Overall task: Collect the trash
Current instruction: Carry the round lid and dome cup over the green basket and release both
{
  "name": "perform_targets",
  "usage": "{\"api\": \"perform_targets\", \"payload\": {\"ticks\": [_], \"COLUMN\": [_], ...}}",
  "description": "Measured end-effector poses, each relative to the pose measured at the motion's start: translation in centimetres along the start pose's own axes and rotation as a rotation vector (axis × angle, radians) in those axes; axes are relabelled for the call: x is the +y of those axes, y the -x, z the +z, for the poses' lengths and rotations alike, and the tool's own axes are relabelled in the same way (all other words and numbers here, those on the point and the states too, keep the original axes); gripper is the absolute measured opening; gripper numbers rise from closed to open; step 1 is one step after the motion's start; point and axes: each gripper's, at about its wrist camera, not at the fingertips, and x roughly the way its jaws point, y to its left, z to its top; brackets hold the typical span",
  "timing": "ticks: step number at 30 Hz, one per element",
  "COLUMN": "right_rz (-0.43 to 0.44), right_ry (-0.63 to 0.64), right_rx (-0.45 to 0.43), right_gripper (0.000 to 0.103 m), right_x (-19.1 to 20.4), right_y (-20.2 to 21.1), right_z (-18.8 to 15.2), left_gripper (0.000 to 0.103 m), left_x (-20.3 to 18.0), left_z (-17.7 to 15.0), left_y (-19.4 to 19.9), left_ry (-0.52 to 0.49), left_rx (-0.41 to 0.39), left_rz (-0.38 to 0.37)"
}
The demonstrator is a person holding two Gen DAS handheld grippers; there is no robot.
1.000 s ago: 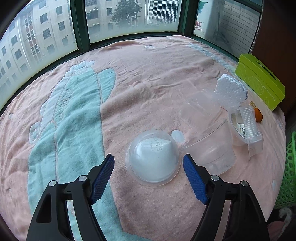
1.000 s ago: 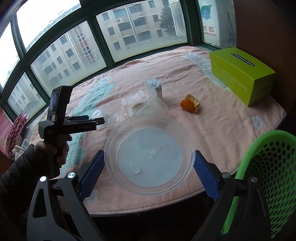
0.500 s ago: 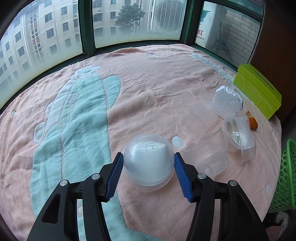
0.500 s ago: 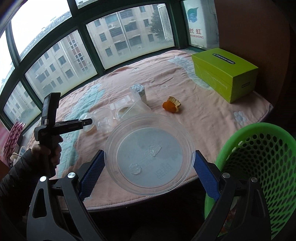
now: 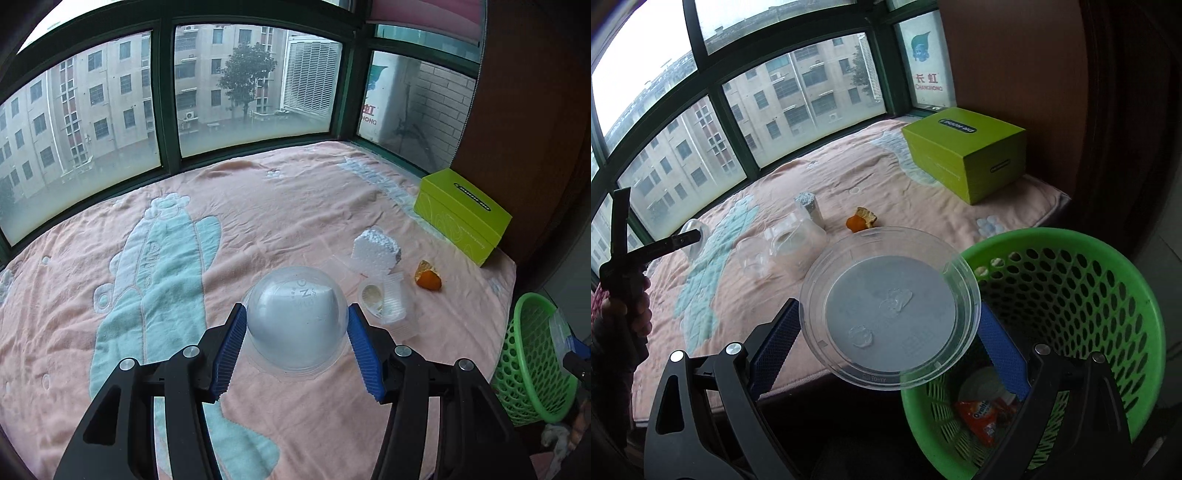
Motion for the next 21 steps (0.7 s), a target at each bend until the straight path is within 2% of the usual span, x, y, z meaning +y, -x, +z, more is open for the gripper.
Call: {"api": "perform_targets", "payload": {"ticks": [11, 21], "right_rz": [-0.089, -0.153], "right_ry": [-0.099, -0.17], "right_rx": [-0.015, -0.01], "right_gripper": [0.092, 0.093], "right_x": [-5.7, -9.9], "right_y": [2.0, 3.0], "right_z": [-1.6, -2.9], "left_gripper": [0.054, 0.054], "left_x": [-9.7, -17.3], "left_z": [0.2, -0.3], "left_y": [2.6, 3.0], "left_ry": [-0.094, -0.174], "left_rx": [-0.035, -0.021], "left_rz": [-0.168, -0.278]}}
